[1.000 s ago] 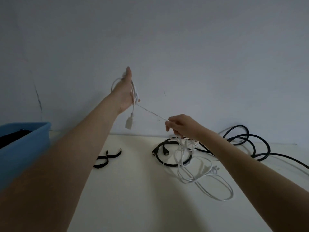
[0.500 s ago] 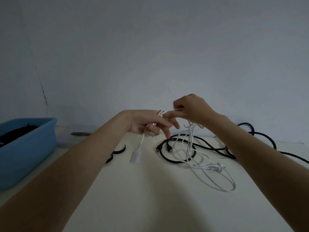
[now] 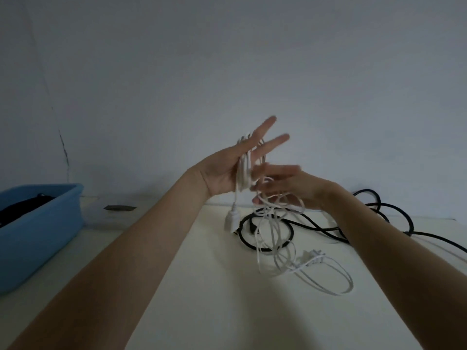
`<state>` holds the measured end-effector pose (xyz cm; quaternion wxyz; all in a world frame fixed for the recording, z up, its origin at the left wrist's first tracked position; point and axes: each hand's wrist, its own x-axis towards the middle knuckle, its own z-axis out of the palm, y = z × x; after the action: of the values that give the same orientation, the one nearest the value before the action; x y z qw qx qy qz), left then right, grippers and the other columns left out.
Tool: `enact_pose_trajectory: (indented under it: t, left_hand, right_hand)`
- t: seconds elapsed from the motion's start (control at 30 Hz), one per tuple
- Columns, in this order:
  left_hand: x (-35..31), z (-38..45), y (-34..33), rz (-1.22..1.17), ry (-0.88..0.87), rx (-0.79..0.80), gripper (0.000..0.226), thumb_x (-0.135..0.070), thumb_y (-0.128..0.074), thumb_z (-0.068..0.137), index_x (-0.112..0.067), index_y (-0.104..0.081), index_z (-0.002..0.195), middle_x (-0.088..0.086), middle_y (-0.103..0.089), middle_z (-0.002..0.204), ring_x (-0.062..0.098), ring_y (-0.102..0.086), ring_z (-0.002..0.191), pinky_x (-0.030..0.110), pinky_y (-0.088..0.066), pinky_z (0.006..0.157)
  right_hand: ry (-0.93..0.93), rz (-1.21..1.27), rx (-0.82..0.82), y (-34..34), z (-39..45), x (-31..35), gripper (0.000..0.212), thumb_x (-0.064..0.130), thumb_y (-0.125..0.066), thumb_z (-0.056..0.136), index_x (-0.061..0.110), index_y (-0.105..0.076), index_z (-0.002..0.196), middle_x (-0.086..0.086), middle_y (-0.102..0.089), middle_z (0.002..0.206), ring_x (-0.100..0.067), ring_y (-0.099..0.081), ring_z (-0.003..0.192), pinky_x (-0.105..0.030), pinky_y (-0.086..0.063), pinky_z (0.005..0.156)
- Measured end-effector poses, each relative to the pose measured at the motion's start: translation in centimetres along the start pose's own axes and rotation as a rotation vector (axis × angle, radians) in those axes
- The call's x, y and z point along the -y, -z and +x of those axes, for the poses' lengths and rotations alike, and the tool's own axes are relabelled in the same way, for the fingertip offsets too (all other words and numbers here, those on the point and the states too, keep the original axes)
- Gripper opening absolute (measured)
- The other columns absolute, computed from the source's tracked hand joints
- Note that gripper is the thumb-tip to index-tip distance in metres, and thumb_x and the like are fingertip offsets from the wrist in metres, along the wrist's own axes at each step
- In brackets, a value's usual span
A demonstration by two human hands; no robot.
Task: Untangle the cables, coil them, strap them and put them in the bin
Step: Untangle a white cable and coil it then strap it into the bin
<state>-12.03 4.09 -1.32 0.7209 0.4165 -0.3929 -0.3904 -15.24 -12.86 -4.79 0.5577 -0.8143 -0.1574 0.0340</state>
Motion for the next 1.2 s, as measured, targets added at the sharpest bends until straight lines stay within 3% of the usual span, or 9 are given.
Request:
enact_pose_trajectory:
  t: [0.17, 0.27, 0.5, 0.63, 0.73, 0.83, 0.93, 1.07, 1.2]
  left_hand:
    - [-0.7, 3.5, -1.4, -0.154, -0.379, -0.42, 0.054, -0.015, -0.049, 0.095, -0.036, -0.035, 0.143, -0.001, -0.017, 0.157, 0.042, -0.029, 0.137, 0.05, -0.046, 0.095]
    - [-1.1, 3.5, -1.0, 0.195, -0.405, -0.574, 0.059, -0.017, -0.045, 0.099, -0.042, -0.021, 0.146, -0.008, -0.01, 0.159, 0.019, -0.021, 0.143, 0.033, -0.045, 0.092]
    - [-1.0, 3.2, 0.6, 0.644, -0.289, -0.541, 0.069, -0.011, -0.046, 0.099, -0.045, -0.011, 0.148, -0.01, 0.001, 0.159, -0.014, -0.055, 0.065, 0.025, -0.038, 0.07]
    - [-1.6, 3.0, 1.3, 1.036, -0.246, -0.593, 0.069, -0.01, -0.045, 0.098, -0.036, -0.008, 0.15, -0.004, 0.001, 0.16, 0.027, -0.018, 0.143, 0.046, -0.022, 0.112]
    - [-1.5, 2.2, 2.7, 1.379, -0.082, -0.52, 0.066, -0.012, -0.044, 0.099, -0.027, -0.007, 0.151, 0.001, -0.009, 0.159, 0.02, -0.016, 0.145, 0.033, -0.02, 0.113]
    - [0.4, 1.9, 3.4, 1.675, 0.227, -0.31, 0.048, -0.019, -0.04, 0.101, -0.022, -0.028, 0.147, 0.008, -0.056, 0.131, 0.009, -0.061, 0.106, 0.016, -0.043, 0.088]
    - [0.9, 1.3, 3.8, 1.799, 0.355, -0.315, 0.028, -0.032, -0.038, 0.101, -0.013, -0.056, 0.111, -0.003, -0.058, 0.063, -0.006, -0.049, 0.042, 0.005, -0.034, 0.046]
    - [0.3, 0.1, 6.0, 2.031, 0.599, -0.472, 0.06, -0.048, -0.032, 0.099, -0.009, -0.045, 0.056, 0.001, -0.042, 0.052, 0.012, -0.038, 0.047, 0.016, -0.028, 0.051]
    - [0.1, -0.7, 6.4, 2.163, 0.645, -0.515, 0.058, -0.039, -0.032, 0.102, -0.012, -0.036, 0.05, -0.002, -0.04, 0.041, 0.01, -0.035, 0.045, 0.026, -0.042, 0.066]
  right_hand:
    - [0.077, 0.159, -0.101, -1.9, 1.1, -0.6, 0.033, -0.012, -0.045, 0.09, 0.006, -0.055, 0.117, -0.004, -0.062, 0.101, -0.015, -0.063, 0.068, -0.028, -0.054, 0.069]
    - [0.086, 0.262, -0.106, -1.9, 1.2, -0.8, 0.04, -0.015, -0.042, 0.09, 0.009, -0.056, 0.118, -0.003, -0.066, 0.104, -0.02, -0.066, 0.068, -0.029, -0.056, 0.068]
    - [0.002, 0.242, -0.443, -0.8, 0.8, -2.3, 0.017, 0.007, -0.055, 0.092, 0.001, -0.069, 0.1, -0.006, -0.067, 0.074, -0.014, -0.058, 0.055, -0.024, -0.038, 0.053]
    - [-0.084, 0.338, -0.803, 2.1, -0.4, -2.6, 0.015, 0.0, -0.053, 0.091, -0.009, -0.062, 0.099, -0.006, -0.059, 0.047, -0.011, -0.056, 0.033, -0.016, -0.039, 0.037]
    - [-0.179, 0.487, -1.033, 5.0, -1.8, -2.8, 0.017, -0.005, -0.05, 0.091, -0.01, -0.06, 0.105, -0.013, -0.051, 0.061, -0.017, -0.051, 0.035, -0.016, -0.043, 0.035]
    - [-0.232, 0.325, -1.184, 6.3, -1.8, -2.7, 0.023, 0.001, -0.049, 0.092, -0.003, -0.063, 0.11, -0.007, -0.044, 0.064, -0.017, -0.035, 0.047, -0.022, -0.034, 0.038]
    - [-0.194, 0.025, -1.288, 6.6, -1.8, -2.6, 0.022, 0.011, -0.055, 0.091, 0.003, -0.067, 0.109, -0.011, -0.059, 0.084, -0.023, -0.05, 0.065, -0.027, -0.043, 0.059]
    - [-0.211, -0.129, -1.329, 6.5, -2.2, -2.9, 0.023, 0.011, -0.049, 0.094, 0.002, -0.067, 0.106, -0.016, -0.065, 0.1, -0.03, -0.058, 0.085, -0.031, -0.046, 0.075]
    - [-0.19, -0.49, -1.328, 5.7, -1.4, -2.2, 0.029, 0.021, -0.041, 0.099, 0.008, -0.063, 0.112, -0.018, -0.064, 0.107, -0.034, -0.059, 0.095, -0.036, -0.043, 0.074]
